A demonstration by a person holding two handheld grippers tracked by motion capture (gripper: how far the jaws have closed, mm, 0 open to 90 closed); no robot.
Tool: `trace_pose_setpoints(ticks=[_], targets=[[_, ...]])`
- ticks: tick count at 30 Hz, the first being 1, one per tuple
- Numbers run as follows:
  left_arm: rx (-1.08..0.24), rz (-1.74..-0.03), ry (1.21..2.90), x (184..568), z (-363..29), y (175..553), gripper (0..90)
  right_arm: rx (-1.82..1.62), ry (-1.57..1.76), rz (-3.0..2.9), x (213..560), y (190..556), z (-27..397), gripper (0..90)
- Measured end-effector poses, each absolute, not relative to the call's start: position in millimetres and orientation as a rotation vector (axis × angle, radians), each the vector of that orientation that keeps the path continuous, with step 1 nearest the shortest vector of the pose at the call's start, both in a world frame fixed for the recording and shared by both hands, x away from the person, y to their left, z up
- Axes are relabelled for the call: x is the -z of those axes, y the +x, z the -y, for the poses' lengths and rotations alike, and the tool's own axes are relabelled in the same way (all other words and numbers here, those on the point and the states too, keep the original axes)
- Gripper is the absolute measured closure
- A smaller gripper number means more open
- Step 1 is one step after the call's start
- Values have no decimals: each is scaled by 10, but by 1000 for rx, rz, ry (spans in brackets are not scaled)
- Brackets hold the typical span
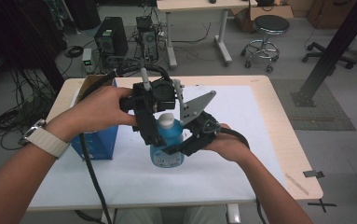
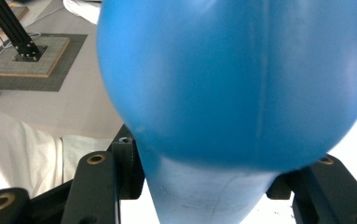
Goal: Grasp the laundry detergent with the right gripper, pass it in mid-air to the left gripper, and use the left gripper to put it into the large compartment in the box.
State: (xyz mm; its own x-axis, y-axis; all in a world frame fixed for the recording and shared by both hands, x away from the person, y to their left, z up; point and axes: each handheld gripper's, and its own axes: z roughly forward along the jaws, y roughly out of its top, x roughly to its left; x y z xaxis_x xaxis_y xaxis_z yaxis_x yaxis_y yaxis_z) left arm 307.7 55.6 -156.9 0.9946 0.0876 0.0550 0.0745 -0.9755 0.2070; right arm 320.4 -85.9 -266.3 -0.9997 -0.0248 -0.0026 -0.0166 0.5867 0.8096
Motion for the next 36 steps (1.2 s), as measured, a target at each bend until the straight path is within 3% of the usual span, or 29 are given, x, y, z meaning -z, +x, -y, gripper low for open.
trace_pose_setpoints(ticks=[17,36], targets=[[-83,-119,2943,1717,-539,3109,62,1412,33,2789,2678,3195,827,456],[-65,-124,2939,1753,-519,3122,169,1417,40,2791,2677,3199,821,456]])
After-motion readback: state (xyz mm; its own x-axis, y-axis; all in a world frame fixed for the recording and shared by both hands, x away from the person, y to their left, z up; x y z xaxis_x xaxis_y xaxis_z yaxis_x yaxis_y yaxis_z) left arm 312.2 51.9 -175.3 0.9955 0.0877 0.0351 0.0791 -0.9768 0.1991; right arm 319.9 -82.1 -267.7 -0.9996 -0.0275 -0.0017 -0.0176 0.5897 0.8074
